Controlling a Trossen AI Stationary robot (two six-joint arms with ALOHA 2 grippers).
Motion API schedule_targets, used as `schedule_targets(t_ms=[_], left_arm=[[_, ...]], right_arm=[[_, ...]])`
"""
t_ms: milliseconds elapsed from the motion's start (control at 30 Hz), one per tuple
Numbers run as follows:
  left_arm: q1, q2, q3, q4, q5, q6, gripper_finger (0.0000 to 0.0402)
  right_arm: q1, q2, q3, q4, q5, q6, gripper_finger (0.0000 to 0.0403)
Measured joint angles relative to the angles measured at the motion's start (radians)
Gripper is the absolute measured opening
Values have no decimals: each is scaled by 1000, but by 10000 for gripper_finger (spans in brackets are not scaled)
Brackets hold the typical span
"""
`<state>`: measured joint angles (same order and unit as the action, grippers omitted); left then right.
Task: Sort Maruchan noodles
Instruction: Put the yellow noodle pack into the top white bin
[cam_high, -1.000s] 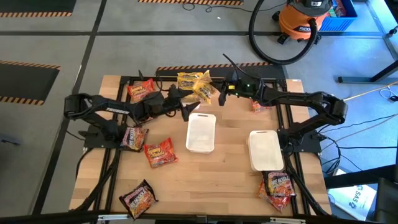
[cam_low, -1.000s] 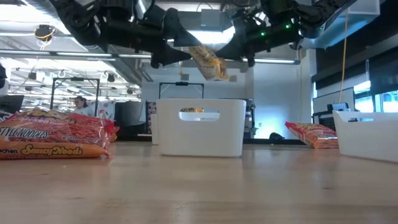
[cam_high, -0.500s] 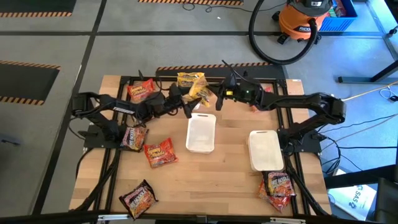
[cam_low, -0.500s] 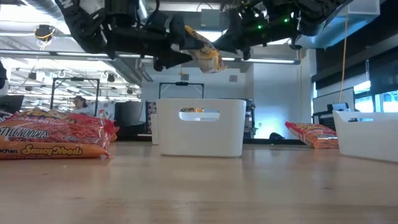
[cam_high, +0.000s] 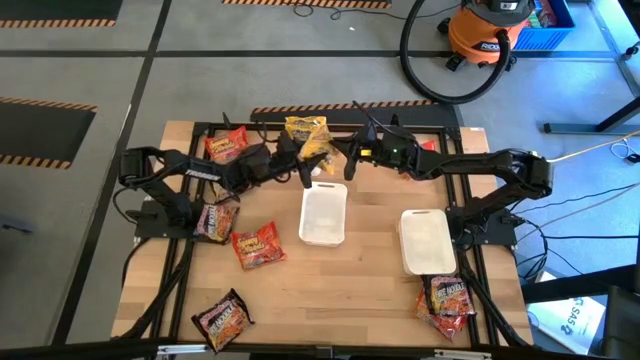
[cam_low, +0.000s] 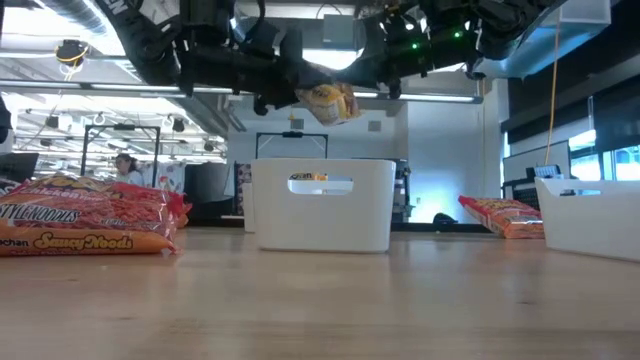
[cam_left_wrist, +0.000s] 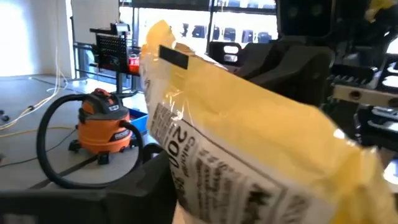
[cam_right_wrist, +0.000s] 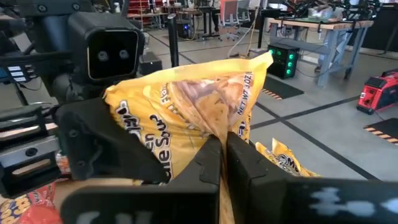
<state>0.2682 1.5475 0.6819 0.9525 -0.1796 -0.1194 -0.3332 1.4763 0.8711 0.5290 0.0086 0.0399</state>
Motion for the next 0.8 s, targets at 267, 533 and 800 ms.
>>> schedule_targets(t_ms=[267, 533, 800], left_arm=[[10, -30, 2, -80, 18, 42, 153], [50, -200, 77, -533, 160, 134, 151], [106, -214, 400, -1249, 200, 328, 151]], right_arm=[[0, -17, -1, -45, -8, -36, 40], [-1, -147, 0, -324, -8, -97, 154], [-2, -180, 0, -525, -5, -105, 190]])
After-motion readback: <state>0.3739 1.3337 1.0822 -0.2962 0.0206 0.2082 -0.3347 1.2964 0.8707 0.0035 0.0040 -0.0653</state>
